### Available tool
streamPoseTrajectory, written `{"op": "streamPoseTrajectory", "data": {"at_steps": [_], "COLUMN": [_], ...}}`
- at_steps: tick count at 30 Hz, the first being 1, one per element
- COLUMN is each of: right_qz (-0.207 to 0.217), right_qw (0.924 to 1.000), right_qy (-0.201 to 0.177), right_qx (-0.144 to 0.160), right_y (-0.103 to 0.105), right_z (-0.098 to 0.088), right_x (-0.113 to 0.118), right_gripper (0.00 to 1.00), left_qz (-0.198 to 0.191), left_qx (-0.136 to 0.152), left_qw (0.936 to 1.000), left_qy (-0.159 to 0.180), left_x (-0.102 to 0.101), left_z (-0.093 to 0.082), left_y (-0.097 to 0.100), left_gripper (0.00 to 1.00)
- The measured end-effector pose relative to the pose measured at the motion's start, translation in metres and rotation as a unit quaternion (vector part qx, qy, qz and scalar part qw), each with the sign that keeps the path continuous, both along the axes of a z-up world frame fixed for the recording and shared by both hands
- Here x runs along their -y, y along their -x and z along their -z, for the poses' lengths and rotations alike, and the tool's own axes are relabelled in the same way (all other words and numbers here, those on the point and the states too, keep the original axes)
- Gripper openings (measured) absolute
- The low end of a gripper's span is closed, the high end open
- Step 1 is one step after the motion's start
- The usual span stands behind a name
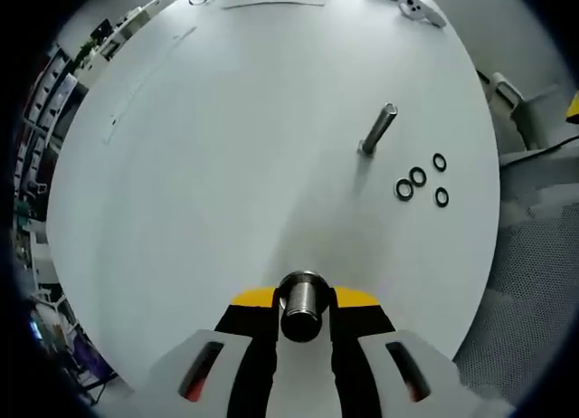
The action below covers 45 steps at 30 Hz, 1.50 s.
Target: Place the washer onto the threaded stud by aligning its center hole with the stud, sliding it down to the base, and recovering from edge contact or off-axis alignment until the washer reaches the visible bottom stop.
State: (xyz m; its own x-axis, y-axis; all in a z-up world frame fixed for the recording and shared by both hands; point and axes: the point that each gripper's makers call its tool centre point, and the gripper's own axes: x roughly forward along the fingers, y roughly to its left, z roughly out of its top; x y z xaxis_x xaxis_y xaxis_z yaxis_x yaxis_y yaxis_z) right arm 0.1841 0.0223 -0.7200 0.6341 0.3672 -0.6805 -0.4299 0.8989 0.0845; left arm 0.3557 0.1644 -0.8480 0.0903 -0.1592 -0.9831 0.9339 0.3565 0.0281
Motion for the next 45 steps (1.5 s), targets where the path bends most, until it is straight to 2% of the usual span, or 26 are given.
{"op": "streamPoseTrajectory", "data": {"at_steps": [5,8,9,12,14,17,21,25,34,39,42,45], "right_qz": [-0.002,-0.002,0.001,0.005,0.003,0.001,-0.001,-0.003,-0.015,-0.021,-0.023,-0.022], "right_qw": [1.0000,1.0000,1.0000,1.0000,1.0000,1.0000,1.0000,1.0000,0.9999,0.9998,0.9994,0.9996], "right_qy": [-0.001,-0.002,-0.001,-0.005,-0.002,-0.003,-0.002,-0.005,-0.006,-0.006,-0.010,-0.013], "right_qx": [0.000,-0.001,-0.001,-0.003,-0.003,-0.004,-0.004,-0.005,-0.003,0.000,0.022,0.015], "right_y": [0.000,0.000,0.000,0.000,0.000,0.001,0.001,0.001,0.002,0.003,0.000,0.001], "right_z": [0.000,0.000,0.000,0.000,0.001,0.001,0.001,0.001,0.000,-0.001,-0.009,-0.007], "right_x": [-0.001,-0.001,0.000,0.001,0.001,0.000,-0.001,-0.002,-0.007,-0.009,-0.010,-0.010], "right_gripper": [0.28,0.28,0.28,0.28,0.28,0.28,0.28,0.28,0.28,0.28,0.27,0.27], "left_qz": [-0.010,-0.012,-0.002,-0.010,-0.015,-0.041,-0.056,-0.060,-0.112,-0.155,-0.166,-0.173], "left_qx": [0.004,0.018,0.033,0.031,0.045,0.050,0.059,0.081,0.097,0.109,0.109,0.115], "left_qw": [0.9999,0.9996,0.9992,0.9991,0.9982,0.9963,0.9941,0.9922,0.9839,0.9737,0.9711,0.9672], "left_qy": [0.010,0.016,0.022,0.027,0.036,0.056,0.071,0.072,0.101,0.127,0.133,0.146], "left_x": [0.000,-0.002,-0.001,0.000,0.002,0.004,-0.002,-0.016,-0.048,-0.068,-0.075,-0.075], "left_z": [-0.003,-0.001,-0.003,-0.008,-0.013,-0.022,-0.029,-0.039,-0.061,-0.074,-0.075,-0.081], "left_y": [0.003,-0.005,-0.008,-0.004,-0.007,-0.008,-0.008,-0.005,0.010,0.026,0.038,0.047], "left_gripper": [0.20,0.23,0.24,0.23,0.23,0.23,0.24,0.26,0.26,0.27,0.28,0.28]}}
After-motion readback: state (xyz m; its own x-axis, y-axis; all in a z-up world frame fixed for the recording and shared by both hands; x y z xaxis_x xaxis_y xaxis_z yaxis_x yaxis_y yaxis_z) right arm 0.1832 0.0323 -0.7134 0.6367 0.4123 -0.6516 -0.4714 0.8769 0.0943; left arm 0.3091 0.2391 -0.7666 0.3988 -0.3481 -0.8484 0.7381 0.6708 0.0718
